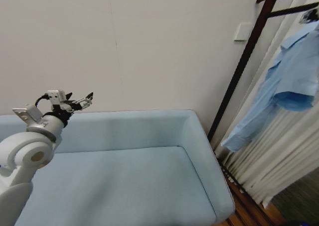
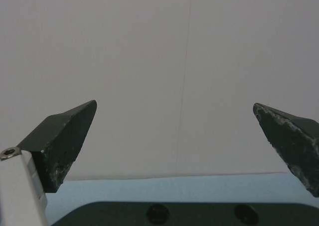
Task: Pick up the clothes from the sofa and hang them on the clothes hanger.
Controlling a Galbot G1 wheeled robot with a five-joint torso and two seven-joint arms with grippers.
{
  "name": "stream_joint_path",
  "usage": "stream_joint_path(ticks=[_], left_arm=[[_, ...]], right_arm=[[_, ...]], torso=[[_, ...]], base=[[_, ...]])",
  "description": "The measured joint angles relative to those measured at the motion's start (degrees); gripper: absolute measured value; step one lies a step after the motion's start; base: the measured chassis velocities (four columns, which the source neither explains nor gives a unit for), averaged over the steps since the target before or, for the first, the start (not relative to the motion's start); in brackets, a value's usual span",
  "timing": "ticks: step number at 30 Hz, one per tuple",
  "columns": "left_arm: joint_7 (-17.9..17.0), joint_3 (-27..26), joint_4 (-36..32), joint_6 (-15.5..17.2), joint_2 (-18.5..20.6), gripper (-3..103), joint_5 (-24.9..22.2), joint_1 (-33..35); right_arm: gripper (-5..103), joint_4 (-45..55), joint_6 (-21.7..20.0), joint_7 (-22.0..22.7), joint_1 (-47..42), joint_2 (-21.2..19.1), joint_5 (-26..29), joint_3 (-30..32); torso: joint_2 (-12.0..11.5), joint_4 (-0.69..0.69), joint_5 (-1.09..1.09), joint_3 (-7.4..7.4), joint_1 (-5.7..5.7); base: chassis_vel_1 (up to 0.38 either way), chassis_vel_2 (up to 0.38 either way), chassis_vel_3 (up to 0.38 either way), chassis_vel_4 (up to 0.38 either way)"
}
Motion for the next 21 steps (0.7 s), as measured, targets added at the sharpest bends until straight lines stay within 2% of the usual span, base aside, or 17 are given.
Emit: stream_joint_path(ticks=[1,4,5,8,9,10,13,14,15,17,18,19,21], left_arm=[[0.5,-0.4,-0.1,-1.0,-0.1,100,0.0,0.9],[2.2,-2.3,-0.3,-4.5,-0.5,100,0.7,4.5],[2.2,-2.3,-0.3,-4.5,-0.5,100,0.7,4.5],[3.0,-6.9,-2.0,-6.0,-1.5,100,1.5,11.0],[3.4,-8.8,-2.7,-6.3,-1.8,100,1.5,13.5],[3.4,-8.8,-2.7,-6.3,-1.8,100,1.5,13.5],[6.3,-15.2,-4.6,-8.3,-3.3,100,1.9,20.8],[8.2,-17.0,-5.2,-9.5,-4.2,100,2.5,23.1],[8.2,-17.0,-5.2,-9.5,-4.2,100,2.5,23.1],[11.2,-15.6,-4.9,-11.6,-5.3,100,4.2,24.2],[12.9,-13.9,-4.3,-12.3,-5.7,100,4.9,24.0],[15.0,-13.3,-4.2,-13.3,-6.7,100,6.1,24.8],[16.4,-13.5,-5.2,-15.9,-8.8,100,8.4,28.1]], right_arm=[[96,2.2,-0.3,-1.2,0.1,-1.2,-0.6,0.7],[100,9.4,-0.5,-6.3,-2.4,-5.5,-3.3,6.1],[100,9.4,-0.5,-6.3,-2.4,-5.5,-3.3,6.1],[100,18.7,0.5,-15.3,-9.5,-10.8,-6.1,14.7],[100,21.5,1.3,-18.3,-11.7,-12.2,-6.8,16.0],[100,21.5,1.3,-18.3,-11.7,-12.2,-6.8,16.0],[100,27.7,6.0,-29.7,-21.1,-16.1,-11.3,18.9],[100,29.0,8.4,-33.9,-24.2,-17.4,-14.2,18.7],[100,29.0,8.4,-33.9,-24.2,-17.4,-14.2,18.7],[100,31.7,11.8,-41.0,-27.8,-21.8,-18.9,17.1],[100,33.0,12.6,-43.1,-28.7,-24.4,-20.0,16.4],[100,34.6,14.2,-45.2,-29.9,-27.4,-21.5,14.9],[100,36.9,17.1,-49.3,-30.5,-30.1,-23.8,10.4]], torso=[[0.0,0.00,-0.01,0.00,0.00],[0.0,0.00,-0.01,0.00,0.00],[0.0,0.00,-0.01,0.00,0.00],[0.0,0.01,0.00,0.00,0.00],[0.0,0.00,-0.02,0.00,0.00],[0.0,0.00,-0.02,0.00,0.00],[0.0,0.03,0.00,0.00,-0.01],[0.0,0.09,0.00,0.01,-0.01],[0.0,0.09,0.00,0.01,-0.01],[0.0,0.13,-0.01,0.01,0.00],[0.0,0.09,-0.01,0.01,0.00],[0.0,-0.09,0.00,0.01,0.00],[0.0,-0.11,0.03,-0.01,-0.01]], base=[[0.000,0.000,0.000,0.000],[0.000,0.000,0.000,0.000],[0.000,0.000,0.000,0.000],[0.000,0.000,0.000,0.000],[0.000,0.000,0.000,0.000],[0.000,0.000,0.000,0.000],[0.000,0.000,0.000,0.000],[0.000,0.000,0.000,0.000],[0.000,0.000,0.000,0.000],[0.000,0.000,0.000,0.000],[0.000,0.000,0.000,0.000],[0.000,0.000,0.000,0.000],[-0.043,0.004,-0.033,-0.083]])
